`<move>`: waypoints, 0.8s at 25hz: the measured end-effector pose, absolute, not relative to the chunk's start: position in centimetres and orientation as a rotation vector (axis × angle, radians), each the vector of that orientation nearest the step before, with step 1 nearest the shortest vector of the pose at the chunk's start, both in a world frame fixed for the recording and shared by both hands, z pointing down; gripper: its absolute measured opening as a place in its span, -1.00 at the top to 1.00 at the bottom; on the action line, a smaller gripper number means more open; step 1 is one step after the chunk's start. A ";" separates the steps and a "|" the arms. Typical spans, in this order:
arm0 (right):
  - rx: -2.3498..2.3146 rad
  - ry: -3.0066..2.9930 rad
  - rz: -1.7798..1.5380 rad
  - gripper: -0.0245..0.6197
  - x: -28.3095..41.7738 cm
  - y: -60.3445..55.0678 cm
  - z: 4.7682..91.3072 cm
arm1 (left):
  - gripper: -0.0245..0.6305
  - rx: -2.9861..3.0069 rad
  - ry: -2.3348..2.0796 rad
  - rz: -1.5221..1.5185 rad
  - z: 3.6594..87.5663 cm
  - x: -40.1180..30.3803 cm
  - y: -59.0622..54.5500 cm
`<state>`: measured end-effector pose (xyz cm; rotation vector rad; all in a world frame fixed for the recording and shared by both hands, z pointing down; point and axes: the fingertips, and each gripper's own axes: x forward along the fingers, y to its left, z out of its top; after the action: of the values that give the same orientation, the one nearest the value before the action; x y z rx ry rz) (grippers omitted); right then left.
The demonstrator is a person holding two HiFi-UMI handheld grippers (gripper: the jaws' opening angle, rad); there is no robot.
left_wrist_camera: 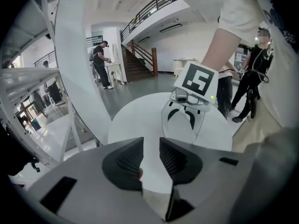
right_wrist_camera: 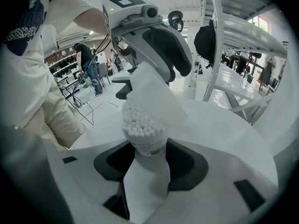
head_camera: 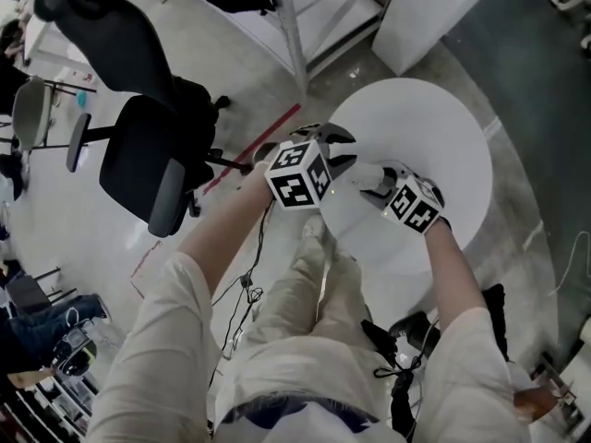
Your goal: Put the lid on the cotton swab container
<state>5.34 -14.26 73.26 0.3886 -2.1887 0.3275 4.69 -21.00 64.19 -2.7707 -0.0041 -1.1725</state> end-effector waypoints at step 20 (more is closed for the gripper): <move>0.365 -2.171 0.332 0.25 5.3 -14.4 73.1 | 0.79 -2.718 -0.204 -1.150 63.5 4.2 -15.9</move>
<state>5.28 -14.38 73.12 0.3654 -2.1709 0.3323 4.24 -15.91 63.51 -2.7183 -0.2038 -1.1500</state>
